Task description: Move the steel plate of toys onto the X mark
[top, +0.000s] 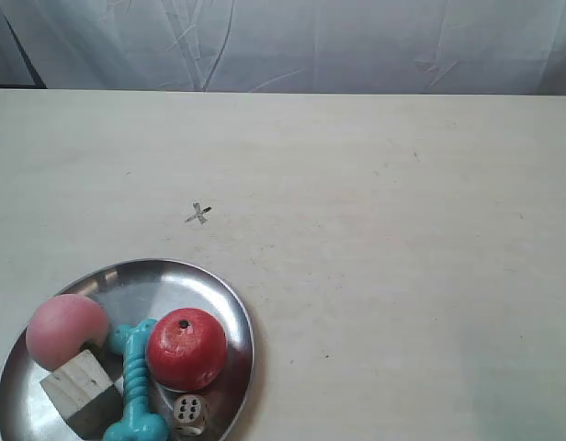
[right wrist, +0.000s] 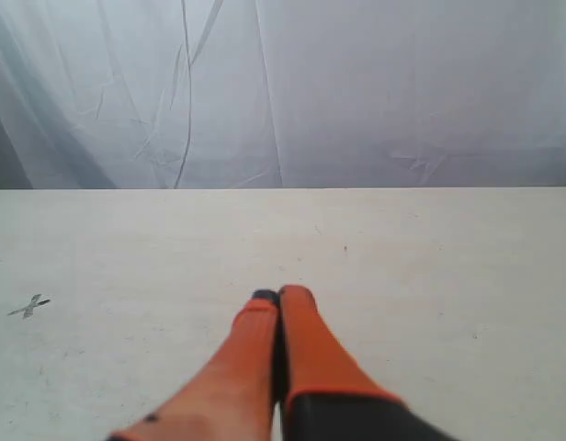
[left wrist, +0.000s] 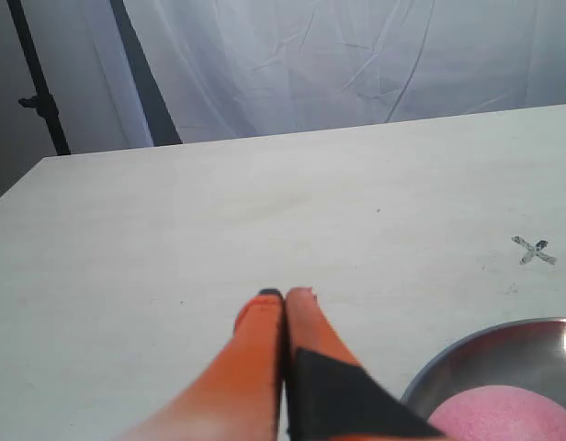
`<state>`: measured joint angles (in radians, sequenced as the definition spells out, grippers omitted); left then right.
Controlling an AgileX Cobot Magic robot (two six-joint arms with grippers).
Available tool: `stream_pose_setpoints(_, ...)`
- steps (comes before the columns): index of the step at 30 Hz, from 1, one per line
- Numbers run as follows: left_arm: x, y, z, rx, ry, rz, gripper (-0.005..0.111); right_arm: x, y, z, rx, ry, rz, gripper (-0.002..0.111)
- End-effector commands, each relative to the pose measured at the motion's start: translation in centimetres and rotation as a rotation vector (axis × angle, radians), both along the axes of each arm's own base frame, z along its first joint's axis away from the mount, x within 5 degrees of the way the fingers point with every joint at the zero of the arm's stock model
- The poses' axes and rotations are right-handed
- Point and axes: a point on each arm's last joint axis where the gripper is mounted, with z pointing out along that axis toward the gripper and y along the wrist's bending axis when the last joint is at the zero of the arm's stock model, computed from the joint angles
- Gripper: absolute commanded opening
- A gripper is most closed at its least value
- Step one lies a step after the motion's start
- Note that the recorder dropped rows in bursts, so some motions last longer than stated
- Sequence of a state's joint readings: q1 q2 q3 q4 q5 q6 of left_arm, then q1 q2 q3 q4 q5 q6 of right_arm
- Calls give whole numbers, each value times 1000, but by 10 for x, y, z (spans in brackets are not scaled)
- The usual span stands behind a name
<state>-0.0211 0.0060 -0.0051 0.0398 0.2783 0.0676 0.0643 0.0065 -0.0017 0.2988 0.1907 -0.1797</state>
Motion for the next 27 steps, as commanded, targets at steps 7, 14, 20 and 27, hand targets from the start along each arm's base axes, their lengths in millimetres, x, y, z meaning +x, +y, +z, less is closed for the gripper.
stream_pose_setpoints(7,0,0,0,-4,-11,2,0,0,-1,1,-1,-18,-10,0)
stream_pose_setpoints(14,0,3,0,127,-13,5,0,0,2,4,317,-9,-4,0)
stream_pose_setpoints(20,0,4,0,197,-14,11,0,-1,7,8,832,38,27,0)
stream_pose_setpoints(27,1,3,10,283,-129,0,0,-1,7,9,835,35,25,0)
